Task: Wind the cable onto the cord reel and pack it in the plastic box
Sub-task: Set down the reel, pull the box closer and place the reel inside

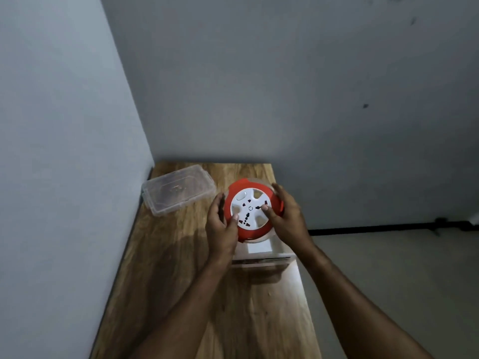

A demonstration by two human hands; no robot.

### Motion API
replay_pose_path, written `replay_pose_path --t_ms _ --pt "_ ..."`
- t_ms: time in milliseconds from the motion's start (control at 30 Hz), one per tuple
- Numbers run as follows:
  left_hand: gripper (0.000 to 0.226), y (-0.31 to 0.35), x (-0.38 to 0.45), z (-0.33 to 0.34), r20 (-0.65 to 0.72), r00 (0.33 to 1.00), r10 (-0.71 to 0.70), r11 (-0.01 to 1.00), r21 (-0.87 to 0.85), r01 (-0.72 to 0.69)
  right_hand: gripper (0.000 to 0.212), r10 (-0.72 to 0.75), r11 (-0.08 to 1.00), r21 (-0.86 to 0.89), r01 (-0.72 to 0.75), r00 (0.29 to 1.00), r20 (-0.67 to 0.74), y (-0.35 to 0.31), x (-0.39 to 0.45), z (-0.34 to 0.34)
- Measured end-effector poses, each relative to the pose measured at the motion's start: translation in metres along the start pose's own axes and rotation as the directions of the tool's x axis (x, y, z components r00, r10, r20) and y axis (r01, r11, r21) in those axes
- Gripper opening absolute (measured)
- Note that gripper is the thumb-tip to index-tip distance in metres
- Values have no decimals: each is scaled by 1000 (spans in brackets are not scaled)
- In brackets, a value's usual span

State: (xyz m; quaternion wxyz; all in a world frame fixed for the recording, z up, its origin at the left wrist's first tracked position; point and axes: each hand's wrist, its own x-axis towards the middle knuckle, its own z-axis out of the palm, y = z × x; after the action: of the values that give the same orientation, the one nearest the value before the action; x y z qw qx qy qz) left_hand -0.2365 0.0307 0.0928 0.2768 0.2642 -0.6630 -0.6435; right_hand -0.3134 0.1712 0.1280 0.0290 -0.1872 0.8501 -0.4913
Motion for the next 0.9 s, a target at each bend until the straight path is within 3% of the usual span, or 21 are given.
replay_pose_path --t_ms 133,367,633,900 --pt "66 -22 -4 20 68 997 -25 995 100 18 63 97 995 -43 -95 995 32 33 -3 -7" --pt "68 -37 3 27 134 986 -97 929 368 42 48 155 977 -170 -130 977 143 62 -1 -2" --pt "64 -36 6 30 170 963 -211 805 589 72 61 317 923 -325 -205 885 341 79 3 16" --pt "65 -37 7 37 169 951 -259 718 692 73 80 379 888 -400 -226 852 360 76 2 18"
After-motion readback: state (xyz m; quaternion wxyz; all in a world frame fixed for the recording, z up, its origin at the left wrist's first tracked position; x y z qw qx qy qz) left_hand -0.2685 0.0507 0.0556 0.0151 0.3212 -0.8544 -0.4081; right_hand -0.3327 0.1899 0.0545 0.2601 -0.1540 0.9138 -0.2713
